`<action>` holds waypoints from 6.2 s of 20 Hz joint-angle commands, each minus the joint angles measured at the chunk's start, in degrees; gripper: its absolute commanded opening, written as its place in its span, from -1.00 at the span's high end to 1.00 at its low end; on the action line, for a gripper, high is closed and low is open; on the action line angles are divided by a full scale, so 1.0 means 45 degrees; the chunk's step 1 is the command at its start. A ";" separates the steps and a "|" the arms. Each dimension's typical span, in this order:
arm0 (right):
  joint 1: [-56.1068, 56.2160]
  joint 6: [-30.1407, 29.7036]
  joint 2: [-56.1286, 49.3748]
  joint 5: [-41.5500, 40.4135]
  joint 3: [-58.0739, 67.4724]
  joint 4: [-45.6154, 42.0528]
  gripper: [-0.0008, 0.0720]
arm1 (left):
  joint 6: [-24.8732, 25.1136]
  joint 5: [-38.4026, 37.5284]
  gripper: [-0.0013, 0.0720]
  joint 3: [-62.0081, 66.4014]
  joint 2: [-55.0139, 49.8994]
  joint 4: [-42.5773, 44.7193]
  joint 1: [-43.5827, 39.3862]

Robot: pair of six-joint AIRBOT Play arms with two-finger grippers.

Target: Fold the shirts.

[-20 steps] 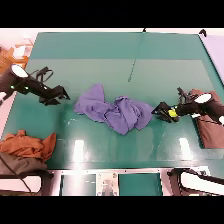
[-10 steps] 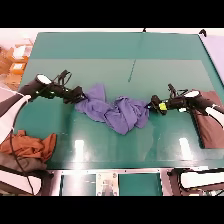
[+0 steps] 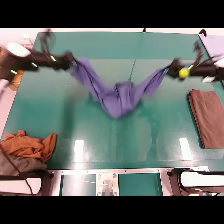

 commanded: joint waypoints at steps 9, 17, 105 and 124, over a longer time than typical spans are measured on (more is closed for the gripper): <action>-0.2856 0.0131 0.5153 -0.0029 0.6139 -0.0534 0.93 | -0.1530 -0.1239 0.91 0.4056 0.6518 0.7776 0.0554; -0.2943 0.0083 0.5863 0.1501 0.3963 -0.1724 0.93 | -0.1792 -0.3084 0.90 0.1365 0.6601 0.8136 0.0554; 0.0209 0.2113 0.2963 0.0738 0.1049 -0.3128 0.93 | 0.2822 0.1996 0.91 -0.1258 0.3978 -0.0330 0.2939; -0.1753 0.1996 0.6450 -0.0816 0.4289 -0.3599 0.93 | -0.0058 0.0379 0.91 0.4794 0.5561 0.6868 0.2939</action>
